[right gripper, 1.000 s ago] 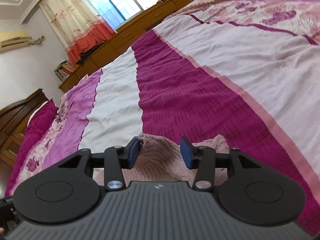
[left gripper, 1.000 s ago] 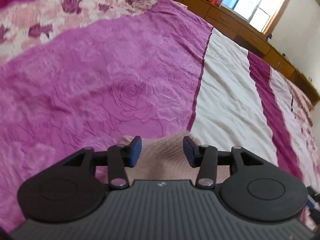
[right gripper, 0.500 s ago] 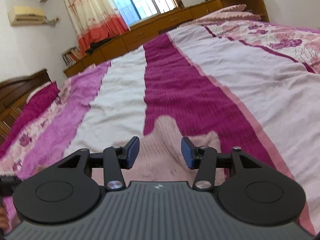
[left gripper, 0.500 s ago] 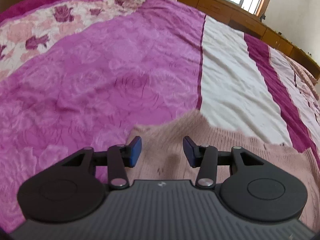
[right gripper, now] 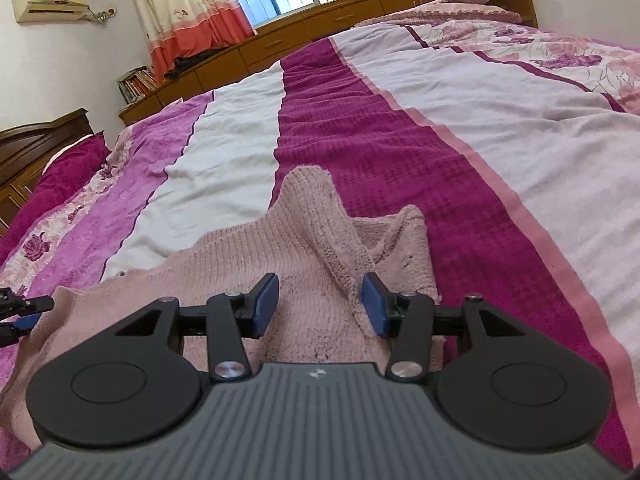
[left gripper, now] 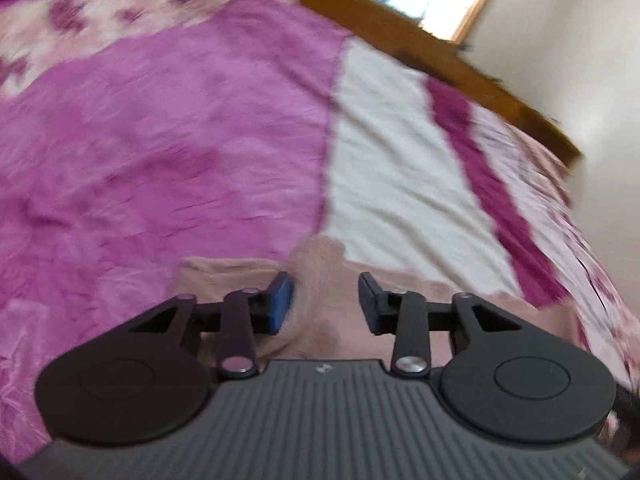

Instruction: Fold small clothes

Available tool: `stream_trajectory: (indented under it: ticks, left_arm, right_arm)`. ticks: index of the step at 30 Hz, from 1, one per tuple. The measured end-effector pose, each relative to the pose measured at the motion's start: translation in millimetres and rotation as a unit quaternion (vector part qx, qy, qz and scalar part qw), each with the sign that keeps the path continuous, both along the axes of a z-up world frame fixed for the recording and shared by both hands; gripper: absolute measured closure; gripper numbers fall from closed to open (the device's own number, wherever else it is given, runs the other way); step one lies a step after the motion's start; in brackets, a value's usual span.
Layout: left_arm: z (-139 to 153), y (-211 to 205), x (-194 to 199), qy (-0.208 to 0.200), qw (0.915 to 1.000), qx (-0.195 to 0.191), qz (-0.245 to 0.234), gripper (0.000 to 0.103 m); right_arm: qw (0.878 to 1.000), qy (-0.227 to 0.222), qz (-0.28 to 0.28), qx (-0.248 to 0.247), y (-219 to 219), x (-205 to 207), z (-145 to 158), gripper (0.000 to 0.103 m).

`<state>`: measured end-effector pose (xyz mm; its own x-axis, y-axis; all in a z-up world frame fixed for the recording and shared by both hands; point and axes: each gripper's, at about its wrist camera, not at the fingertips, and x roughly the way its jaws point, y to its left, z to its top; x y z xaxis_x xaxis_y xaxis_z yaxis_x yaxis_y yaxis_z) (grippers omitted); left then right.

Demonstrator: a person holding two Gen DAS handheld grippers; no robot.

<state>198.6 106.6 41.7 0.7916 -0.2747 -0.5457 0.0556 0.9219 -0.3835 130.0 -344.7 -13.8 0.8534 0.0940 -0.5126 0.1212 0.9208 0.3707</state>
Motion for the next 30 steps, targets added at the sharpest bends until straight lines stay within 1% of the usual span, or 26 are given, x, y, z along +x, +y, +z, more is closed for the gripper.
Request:
stream_trajectory:
  ticks: [2,3,6,9,11,14,17,20,23,25,28,30]
  left_arm:
    - [6.3,-10.6,-12.1,-0.021,0.9996,0.008,-0.016,0.066]
    - [10.7,-16.2,-18.3,-0.033,0.9991,0.02,-0.018,0.066]
    - [22.1,-27.2,-32.7,-0.064,0.9964,0.054,-0.01,0.065]
    - [29.9,-28.8,-38.3,-0.074,0.9956,0.056,-0.014,0.065]
    - [29.6,-28.0,-38.4,-0.068,0.9956,0.059,-0.023,0.064]
    - [21.5,-24.6,-35.0,-0.048,0.9958,0.073,-0.029,0.064]
    - [6.1,-16.6,-25.9,-0.023,0.9963,0.081,-0.015,0.064]
    - [-7.7,-4.0,-14.2,0.002,0.9959,0.089,0.02,0.064]
    - [-18.4,8.5,-5.4,0.021,0.9965,0.075,0.031,0.065]
    - [-22.2,10.6,-4.2,0.024,0.9967,0.071,0.031,0.065]
    - [-24.0,6.9,-5.6,0.02,0.9955,0.088,0.029,0.065]
    - [-24.9,4.7,-5.0,0.02,0.9949,0.095,0.029,0.065]
  right_arm:
    - [1.0,-0.001,0.0,0.004,-2.1,0.0,0.2,0.048]
    - [1.0,-0.001,-0.001,0.005,-2.2,-0.2,0.0,0.048]
    - [1.0,-0.001,0.0,0.004,-2.3,-0.3,0.3,0.048]
    - [1.0,-0.001,0.0,0.005,-3.6,-1.4,0.4,0.048]
    - [1.0,-0.001,-0.001,0.008,-3.6,-1.8,0.4,0.048]
    - [1.0,-0.001,-0.003,0.009,-2.5,-2.8,1.6,0.048]
    - [1.0,0.0,-0.002,0.008,-2.5,-2.8,2.1,0.048]
    - [1.0,0.001,-0.004,0.008,-3.4,-3.1,7.7,0.048]
    - [1.0,-0.005,0.005,-0.001,-2.0,-1.1,16.1,0.048]
    - [1.0,-0.007,0.013,-0.013,-0.2,4.7,21.5,0.048]
    - [1.0,-0.007,0.017,-0.024,-0.5,16.8,26.0,0.048]
    - [0.999,0.003,0.009,-0.034,-2.9,28.6,24.1,0.048]
